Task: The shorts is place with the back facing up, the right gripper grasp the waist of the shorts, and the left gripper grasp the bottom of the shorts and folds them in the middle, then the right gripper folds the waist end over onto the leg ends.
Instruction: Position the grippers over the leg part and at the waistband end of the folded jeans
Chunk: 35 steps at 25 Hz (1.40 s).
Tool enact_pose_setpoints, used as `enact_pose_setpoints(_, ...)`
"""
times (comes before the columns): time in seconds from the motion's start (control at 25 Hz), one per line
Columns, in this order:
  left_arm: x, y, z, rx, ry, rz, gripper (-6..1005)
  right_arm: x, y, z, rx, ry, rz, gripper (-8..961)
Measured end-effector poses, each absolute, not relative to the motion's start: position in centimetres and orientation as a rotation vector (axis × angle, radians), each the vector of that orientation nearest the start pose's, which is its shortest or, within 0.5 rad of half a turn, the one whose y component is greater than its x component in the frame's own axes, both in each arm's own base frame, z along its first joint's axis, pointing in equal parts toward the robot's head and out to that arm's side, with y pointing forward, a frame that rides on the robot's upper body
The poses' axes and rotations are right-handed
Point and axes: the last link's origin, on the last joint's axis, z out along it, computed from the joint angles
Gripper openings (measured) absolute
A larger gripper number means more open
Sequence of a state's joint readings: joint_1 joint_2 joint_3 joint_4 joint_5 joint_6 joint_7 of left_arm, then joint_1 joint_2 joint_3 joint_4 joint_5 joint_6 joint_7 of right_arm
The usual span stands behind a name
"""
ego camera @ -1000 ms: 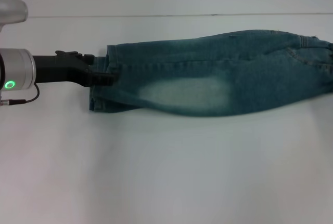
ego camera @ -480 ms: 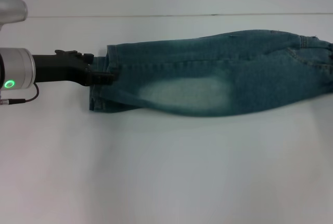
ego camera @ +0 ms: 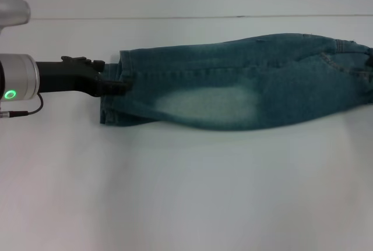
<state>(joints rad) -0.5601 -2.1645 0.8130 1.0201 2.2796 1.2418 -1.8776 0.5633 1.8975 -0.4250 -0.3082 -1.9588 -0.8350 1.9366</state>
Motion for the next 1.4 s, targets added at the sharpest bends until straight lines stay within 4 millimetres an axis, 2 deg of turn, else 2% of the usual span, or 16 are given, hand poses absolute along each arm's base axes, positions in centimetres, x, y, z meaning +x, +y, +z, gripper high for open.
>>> enact_pose_setpoints(0.8, -24.40, 38.47, 1.62, -2.463, -0.831, -0.264, 917, 38.73, 37.76, 7.09, -1.590, 1.577, 0.713, 955)
enact_pose_setpoints(1.4, -24.23, 38.65, 1.70, -2.462, -0.825, -0.265, 919, 39.22, 37.81, 7.29, -1.547, 1.566, 0.693, 955)
